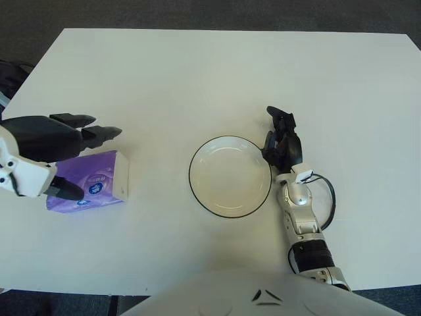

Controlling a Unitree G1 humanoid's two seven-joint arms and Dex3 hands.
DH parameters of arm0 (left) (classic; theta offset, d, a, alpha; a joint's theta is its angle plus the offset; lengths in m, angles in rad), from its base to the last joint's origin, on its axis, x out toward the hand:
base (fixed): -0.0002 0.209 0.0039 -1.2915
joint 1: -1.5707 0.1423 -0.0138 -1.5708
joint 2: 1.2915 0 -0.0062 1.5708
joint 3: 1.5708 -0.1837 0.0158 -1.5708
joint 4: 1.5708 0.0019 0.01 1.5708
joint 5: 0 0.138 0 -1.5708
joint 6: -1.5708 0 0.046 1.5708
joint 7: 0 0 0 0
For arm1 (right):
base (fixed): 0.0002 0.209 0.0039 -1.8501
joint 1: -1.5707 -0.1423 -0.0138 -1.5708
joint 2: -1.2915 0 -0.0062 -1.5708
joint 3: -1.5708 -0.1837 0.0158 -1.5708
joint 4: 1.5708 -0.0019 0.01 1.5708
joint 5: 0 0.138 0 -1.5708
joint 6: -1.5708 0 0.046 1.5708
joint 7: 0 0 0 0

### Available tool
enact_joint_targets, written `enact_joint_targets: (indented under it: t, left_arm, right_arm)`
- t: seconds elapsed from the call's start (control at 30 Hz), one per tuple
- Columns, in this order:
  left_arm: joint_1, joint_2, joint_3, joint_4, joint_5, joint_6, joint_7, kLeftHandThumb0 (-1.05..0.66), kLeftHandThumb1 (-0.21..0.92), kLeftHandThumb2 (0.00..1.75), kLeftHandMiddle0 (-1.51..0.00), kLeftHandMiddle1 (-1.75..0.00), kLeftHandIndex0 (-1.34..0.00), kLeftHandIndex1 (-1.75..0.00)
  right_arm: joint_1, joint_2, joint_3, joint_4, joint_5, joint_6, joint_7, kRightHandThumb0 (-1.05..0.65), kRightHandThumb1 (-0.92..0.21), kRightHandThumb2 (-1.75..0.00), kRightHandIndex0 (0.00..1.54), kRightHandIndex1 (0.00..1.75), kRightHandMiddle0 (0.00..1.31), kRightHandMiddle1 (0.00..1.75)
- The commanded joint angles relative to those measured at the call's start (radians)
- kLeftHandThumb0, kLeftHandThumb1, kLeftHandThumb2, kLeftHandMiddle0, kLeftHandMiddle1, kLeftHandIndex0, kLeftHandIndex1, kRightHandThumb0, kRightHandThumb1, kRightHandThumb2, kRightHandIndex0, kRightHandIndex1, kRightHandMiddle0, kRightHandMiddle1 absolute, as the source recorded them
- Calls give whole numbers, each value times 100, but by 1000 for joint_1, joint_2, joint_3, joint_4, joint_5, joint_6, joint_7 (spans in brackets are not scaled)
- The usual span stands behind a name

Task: Put the tissue paper into the plate.

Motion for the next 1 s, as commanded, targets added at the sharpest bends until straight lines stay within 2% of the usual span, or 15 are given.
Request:
enact_joint_targets:
  t: [0.0,0.13,0.2,0.27,0.33,0.63,0.77,0.97]
  left_arm:
    - [-14,8,-29,-20,34,41,-17,-105,92,42,0,0,0,0]
    - [-9,-10,-95,-24,102,70,13,-105,92,44,0,0,0,0]
    - [19,-51,-137,-2,174,62,67,-105,92,46,0,0,0,0]
    - [14,-59,-144,-9,195,83,70,-105,92,48,0,0,0,0]
    - [14,-84,-199,39,242,69,125,-103,92,49,0,0,0,0]
    - [11,-102,-221,42,245,76,115,-104,92,49,0,0,0,0]
    - [-10,-103,-283,107,279,49,158,-105,92,50,0,0,0,0]
    - [-28,-81,-321,125,286,36,155,-105,92,51,0,0,0,0]
  right_arm:
    - [120,-10,-17,164,17,111,7,-60,-92,-82,33,16,0,94]
    - [120,-12,-17,162,16,110,8,-60,-92,-82,33,16,0,96]
    - [121,-13,-17,160,16,111,9,-60,-92,-82,32,16,0,97]
    - [122,-14,-17,159,16,112,10,-60,-92,-82,32,17,0,97]
    - [121,-14,-17,159,15,111,11,-61,-92,-82,32,17,0,97]
    - [121,-15,-22,156,14,106,10,-61,-92,-82,33,18,0,99]
    - [123,-16,-22,153,13,105,10,-60,-92,-81,33,19,0,100]
    - [126,-19,-23,147,11,105,10,-61,-92,-82,33,19,0,100]
